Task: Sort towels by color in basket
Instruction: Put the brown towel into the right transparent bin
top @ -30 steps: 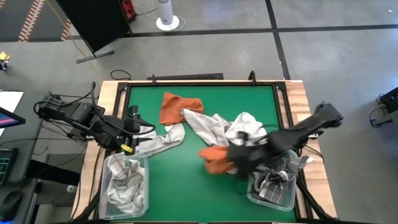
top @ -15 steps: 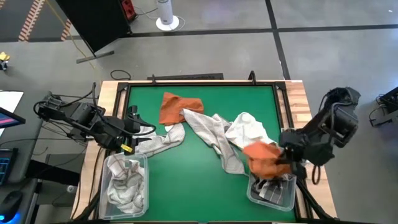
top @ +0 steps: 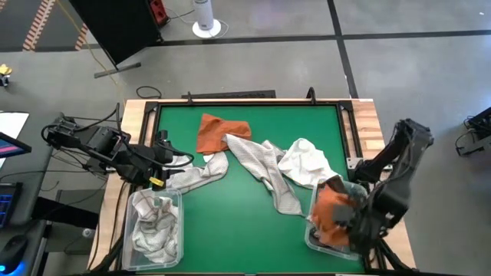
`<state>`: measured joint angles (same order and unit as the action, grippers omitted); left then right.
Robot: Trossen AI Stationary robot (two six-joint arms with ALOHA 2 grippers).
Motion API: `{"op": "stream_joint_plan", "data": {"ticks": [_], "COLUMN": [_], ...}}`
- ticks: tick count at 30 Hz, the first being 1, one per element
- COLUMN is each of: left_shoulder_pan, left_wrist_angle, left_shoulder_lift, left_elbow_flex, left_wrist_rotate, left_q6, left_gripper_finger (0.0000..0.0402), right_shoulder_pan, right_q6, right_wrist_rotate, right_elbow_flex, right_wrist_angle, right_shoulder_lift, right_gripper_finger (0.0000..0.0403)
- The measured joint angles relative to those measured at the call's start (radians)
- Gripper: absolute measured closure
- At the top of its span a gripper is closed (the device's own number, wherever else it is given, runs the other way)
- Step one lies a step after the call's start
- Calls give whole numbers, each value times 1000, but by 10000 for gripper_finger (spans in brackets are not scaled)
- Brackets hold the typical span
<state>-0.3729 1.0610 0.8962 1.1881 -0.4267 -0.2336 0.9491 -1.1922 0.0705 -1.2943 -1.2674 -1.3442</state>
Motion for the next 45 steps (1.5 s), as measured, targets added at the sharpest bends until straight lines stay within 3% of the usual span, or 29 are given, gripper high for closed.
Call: {"op": "stream_joint_plan", "data": {"ticks": [11, 17, 21, 27, 30, 36, 45], "left_shoulder_pan": [0, 0, 0, 0, 0, 0, 0], "left_wrist_angle": [12, 66, 88, 94, 94, 94, 93], "left_shoulder_lift": [0, 0, 0, 0, 0, 0, 0], "left_elbow_flex": [0, 0, 0, 0, 0, 0, 0], "left_wrist_rotate": [0, 1, 2, 2, 2, 2, 2], "left_q6": [-14, -26, -40, -41, -45, -58, -67], "left_gripper_finger": [167, 167, 167, 167, 167, 167, 167], "right_shoulder_pan": [-158, -166, -129, -43, -5, 3, -39], "right_q6": [-5, 57, -98, -491, -603, -536, -446], "right_wrist_rotate": [3, -10, -47, -172, -187, -224, -256], "right_elbow_flex": [17, 101, 169, 170, 171, 171, 163], "right_wrist_angle": [60, 286, 357, 250, 184, 182, 243], "right_shoulder_lift": [-270, -300, -239, -124, -95, -130, -304], "right_gripper_finger": [372, 372, 371, 349, 347, 331, 239]}}
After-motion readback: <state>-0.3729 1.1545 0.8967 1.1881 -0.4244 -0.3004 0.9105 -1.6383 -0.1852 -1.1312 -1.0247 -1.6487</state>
